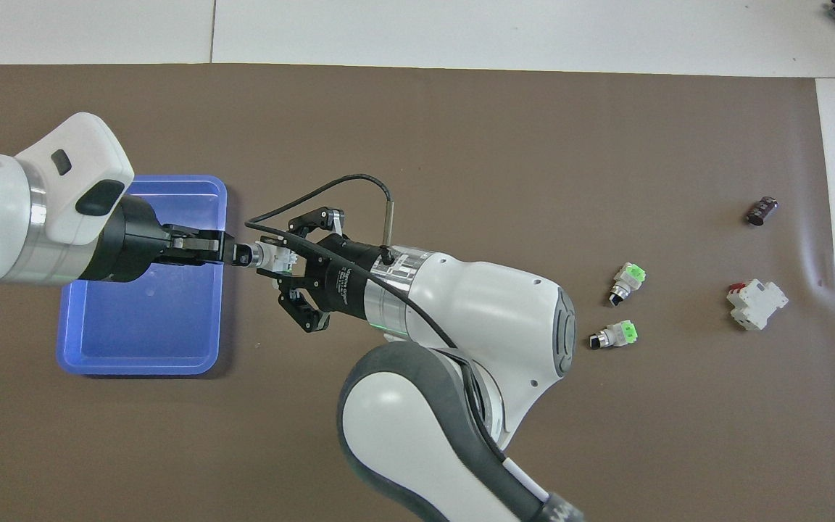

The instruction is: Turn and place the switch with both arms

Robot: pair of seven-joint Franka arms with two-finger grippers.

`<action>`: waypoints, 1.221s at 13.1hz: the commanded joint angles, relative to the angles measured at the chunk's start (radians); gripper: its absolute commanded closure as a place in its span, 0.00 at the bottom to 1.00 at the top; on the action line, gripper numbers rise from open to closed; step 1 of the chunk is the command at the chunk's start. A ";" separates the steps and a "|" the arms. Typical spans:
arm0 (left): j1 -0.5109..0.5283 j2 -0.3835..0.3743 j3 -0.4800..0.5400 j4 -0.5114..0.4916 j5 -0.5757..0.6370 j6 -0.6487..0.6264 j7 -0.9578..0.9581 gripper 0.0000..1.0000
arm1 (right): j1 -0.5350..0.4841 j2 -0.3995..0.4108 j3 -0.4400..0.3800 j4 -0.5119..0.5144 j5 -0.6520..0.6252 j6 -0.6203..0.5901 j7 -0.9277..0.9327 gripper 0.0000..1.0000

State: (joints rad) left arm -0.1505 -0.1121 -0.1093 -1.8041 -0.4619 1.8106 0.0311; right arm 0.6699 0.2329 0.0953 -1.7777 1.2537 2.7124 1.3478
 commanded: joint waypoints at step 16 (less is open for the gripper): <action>0.127 -0.073 -0.032 -0.138 0.193 -0.002 0.237 1.00 | -0.047 -0.055 0.001 -0.047 -0.017 0.029 -0.332 0.00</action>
State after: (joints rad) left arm -0.0888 -0.1380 -0.1414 -1.8972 -0.3233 1.8316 0.2359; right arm 0.6588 0.2510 0.0940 -1.7331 1.2512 2.7425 1.0826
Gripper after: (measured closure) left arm 0.894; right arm 0.000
